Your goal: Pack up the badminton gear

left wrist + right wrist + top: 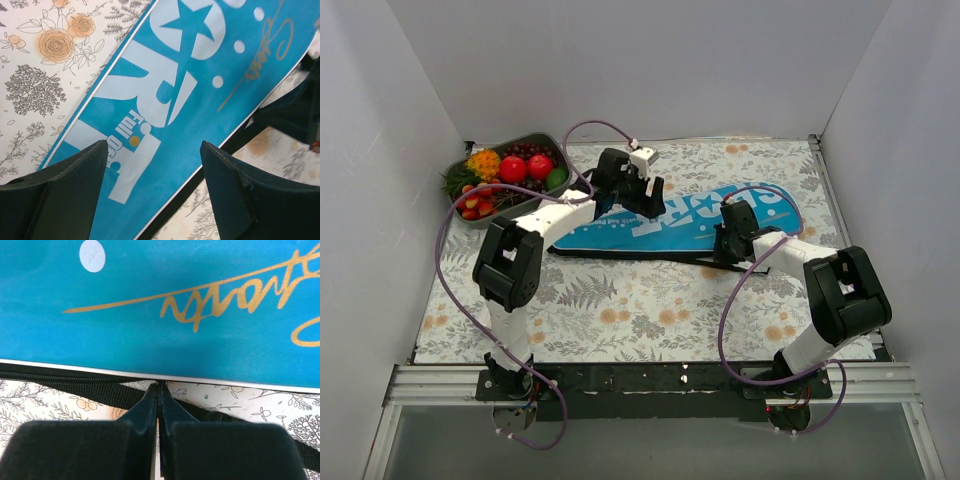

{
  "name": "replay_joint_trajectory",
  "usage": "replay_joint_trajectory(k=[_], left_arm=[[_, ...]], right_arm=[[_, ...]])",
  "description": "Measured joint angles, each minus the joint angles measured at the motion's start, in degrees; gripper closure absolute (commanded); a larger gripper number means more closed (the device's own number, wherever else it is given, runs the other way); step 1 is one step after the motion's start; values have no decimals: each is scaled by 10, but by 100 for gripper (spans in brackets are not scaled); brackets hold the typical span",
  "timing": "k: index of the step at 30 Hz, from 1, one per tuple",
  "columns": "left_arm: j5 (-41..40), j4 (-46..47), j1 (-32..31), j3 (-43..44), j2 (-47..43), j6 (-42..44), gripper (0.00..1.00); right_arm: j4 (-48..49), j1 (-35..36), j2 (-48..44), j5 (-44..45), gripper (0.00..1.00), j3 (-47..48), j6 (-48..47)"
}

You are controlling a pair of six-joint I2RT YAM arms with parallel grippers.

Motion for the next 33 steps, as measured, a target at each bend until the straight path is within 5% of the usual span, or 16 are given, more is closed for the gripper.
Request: replay_joint_trajectory(k=[14, 19, 20, 24, 27, 33], left_arm=[[34, -24, -5, 5, 103, 191, 24], [16, -14, -14, 6, 111, 212, 31], [10, -13, -16, 6, 112, 214, 35], [-4, -4, -25, 5, 115, 220, 83], [-1, 7, -30, 7, 116, 225, 100], [9, 8, -40, 13, 118, 224, 100]], right_arm=[[25, 1, -37, -60, 99, -45, -5], [28, 1, -46, -75, 99, -56, -11], [30, 1, -46, -76, 99, -57, -13], [34, 1, -47, -80, 99, -60, -16], [40, 1, -47, -82, 99, -60, -17], [42, 2, -43, -83, 99, -59, -21]])
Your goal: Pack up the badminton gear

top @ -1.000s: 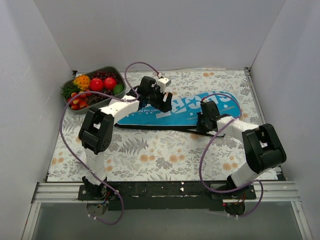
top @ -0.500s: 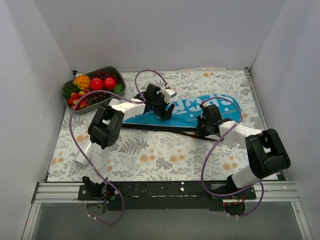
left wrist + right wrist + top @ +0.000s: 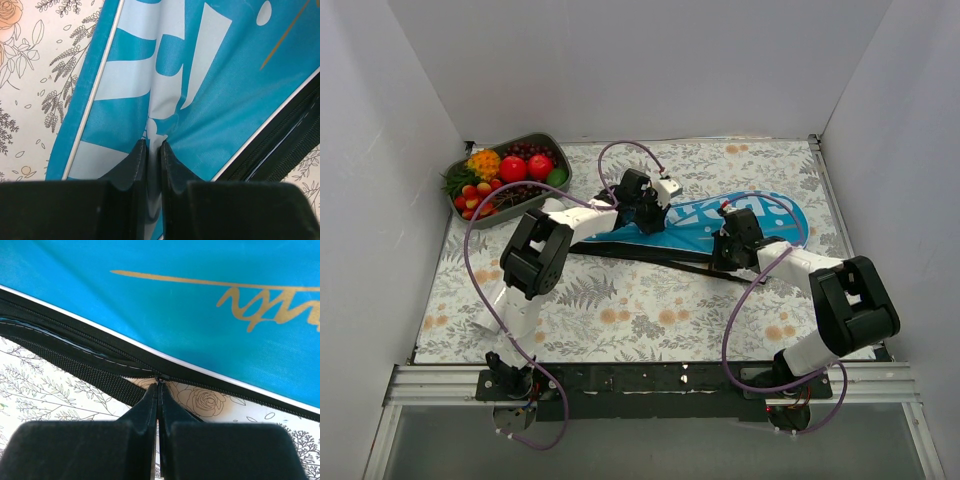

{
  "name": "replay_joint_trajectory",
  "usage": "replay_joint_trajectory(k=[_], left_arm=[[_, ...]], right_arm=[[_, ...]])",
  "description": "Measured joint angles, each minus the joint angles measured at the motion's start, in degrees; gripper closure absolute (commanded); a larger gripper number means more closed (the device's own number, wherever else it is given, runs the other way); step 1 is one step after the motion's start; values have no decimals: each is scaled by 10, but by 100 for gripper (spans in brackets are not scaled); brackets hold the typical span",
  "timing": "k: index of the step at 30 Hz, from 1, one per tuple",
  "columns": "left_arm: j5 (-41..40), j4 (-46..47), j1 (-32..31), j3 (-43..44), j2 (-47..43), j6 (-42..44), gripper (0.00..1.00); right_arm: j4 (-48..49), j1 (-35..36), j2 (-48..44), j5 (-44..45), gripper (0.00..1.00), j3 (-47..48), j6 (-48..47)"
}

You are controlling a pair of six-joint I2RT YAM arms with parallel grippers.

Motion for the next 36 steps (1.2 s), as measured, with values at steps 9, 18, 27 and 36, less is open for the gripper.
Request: replay_joint_trajectory(k=[9, 18, 27, 36], left_arm=[[23, 20, -7, -12, -1, -73, 100], [28, 113, -44, -86, -25, -217, 100], [25, 210, -67, -153, -37, -400, 100], [8, 291, -67, -249, -73, -559, 100]], right_arm=[[-21, 7, 27, -17, 99, 34, -35], [-62, 57, 40, -47, 99, 57, -83], [-62, 137, 43, -70, 99, 60, -97], [-65, 217, 33, -31, 99, 57, -37]])
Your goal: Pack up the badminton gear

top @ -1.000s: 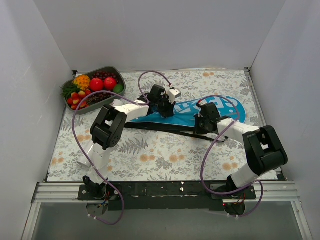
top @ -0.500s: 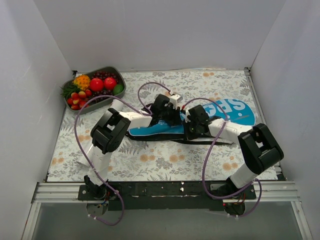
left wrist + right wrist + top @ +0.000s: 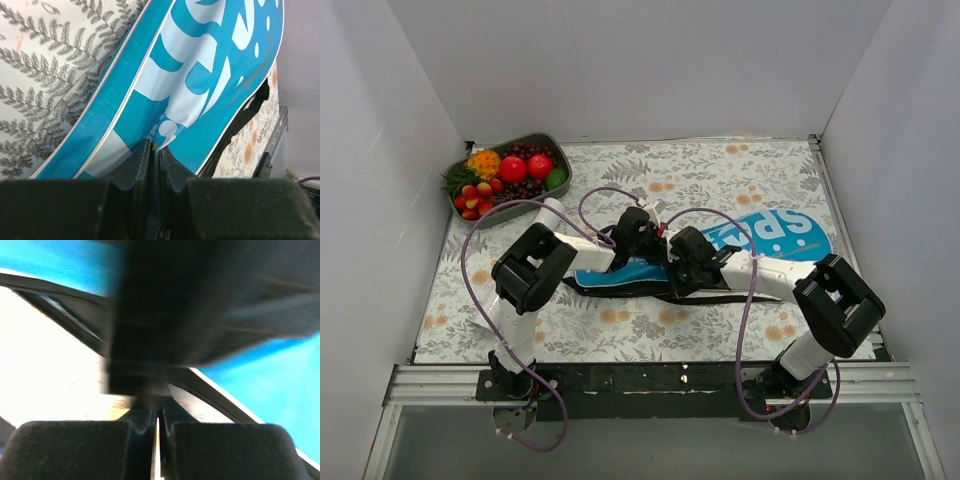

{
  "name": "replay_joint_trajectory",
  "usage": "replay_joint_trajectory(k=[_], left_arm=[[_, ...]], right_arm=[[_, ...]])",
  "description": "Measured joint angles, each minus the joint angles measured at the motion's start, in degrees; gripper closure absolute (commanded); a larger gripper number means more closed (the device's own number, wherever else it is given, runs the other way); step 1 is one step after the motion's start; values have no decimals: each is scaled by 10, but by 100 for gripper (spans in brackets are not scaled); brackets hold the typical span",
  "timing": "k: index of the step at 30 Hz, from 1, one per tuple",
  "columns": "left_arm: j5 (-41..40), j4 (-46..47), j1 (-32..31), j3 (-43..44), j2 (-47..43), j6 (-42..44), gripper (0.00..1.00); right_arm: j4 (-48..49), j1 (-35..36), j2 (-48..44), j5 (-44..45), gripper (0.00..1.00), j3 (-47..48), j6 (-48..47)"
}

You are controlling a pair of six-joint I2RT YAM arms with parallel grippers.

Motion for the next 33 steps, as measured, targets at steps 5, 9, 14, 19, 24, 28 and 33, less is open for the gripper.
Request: replay_joint_trajectory(k=[5, 9, 14, 19, 24, 28, 33], left_arm=[[-1, 2, -10, -12, -7, -28, 100], [-7, 6, -22, -28, -17, -51, 100], [-16, 18, -31, -38, -19, -88, 100], [-25, 15, -41, -38, -18, -130, 100], [-27, 6, -44, -36, -14, -166, 100], [-28, 0, -37, -35, -12, -189, 100], [-47, -1, -3, -71, -40, -214, 100]], right_arm=[[22, 54, -21, -1, 99, -9, -4], [25, 71, -42, -11, 99, -29, -1], [26, 104, -67, -14, 99, -35, 7], [34, 151, -97, -7, 99, -59, 24], [47, 206, -126, 29, 99, -86, 46], [56, 244, -151, 62, 99, -112, 70], [68, 295, -172, 82, 99, -133, 100]])
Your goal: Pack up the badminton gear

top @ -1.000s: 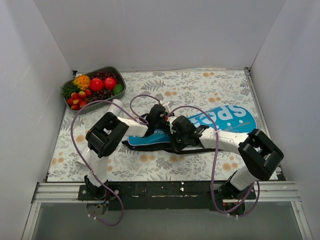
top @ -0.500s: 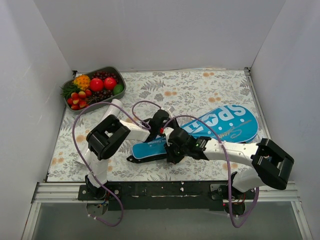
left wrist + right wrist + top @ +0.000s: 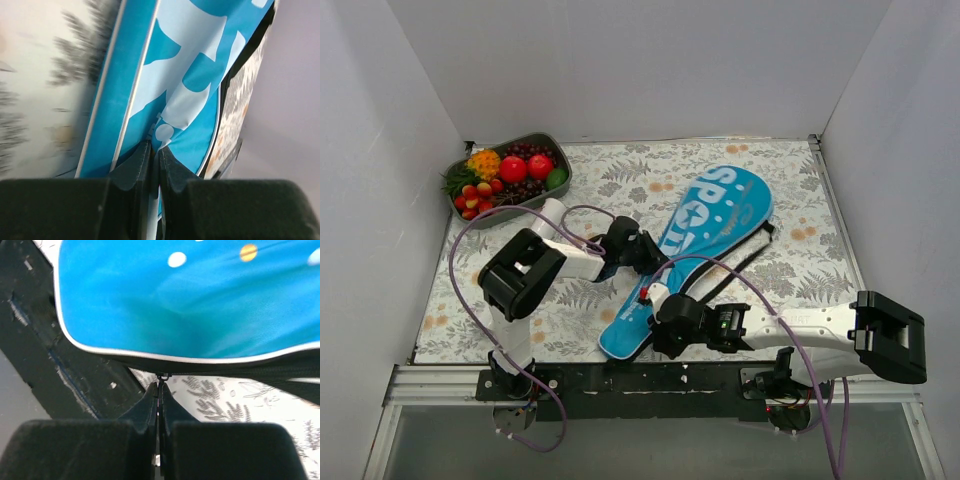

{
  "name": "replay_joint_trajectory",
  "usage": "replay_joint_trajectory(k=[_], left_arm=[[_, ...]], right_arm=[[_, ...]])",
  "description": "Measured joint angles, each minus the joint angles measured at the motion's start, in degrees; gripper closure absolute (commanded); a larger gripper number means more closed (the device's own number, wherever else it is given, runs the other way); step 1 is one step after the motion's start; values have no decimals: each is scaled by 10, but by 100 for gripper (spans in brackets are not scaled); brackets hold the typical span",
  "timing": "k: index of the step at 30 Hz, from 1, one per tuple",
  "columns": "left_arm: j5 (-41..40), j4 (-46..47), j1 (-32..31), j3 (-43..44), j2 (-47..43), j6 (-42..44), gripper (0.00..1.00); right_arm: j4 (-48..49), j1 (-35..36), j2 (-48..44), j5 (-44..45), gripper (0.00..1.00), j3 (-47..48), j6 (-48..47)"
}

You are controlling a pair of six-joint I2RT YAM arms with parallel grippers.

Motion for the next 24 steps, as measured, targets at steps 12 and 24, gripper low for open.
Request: replay_joint_trajectory(k=[12, 24], left_arm=[[-127, -68, 109, -53, -87, -8, 100], [-139, -99, 107, -41, -88, -14, 100]], right_arm=[[2, 73, -58, 27, 99, -40, 56], [20, 99, 17, 64, 91, -17, 109]])
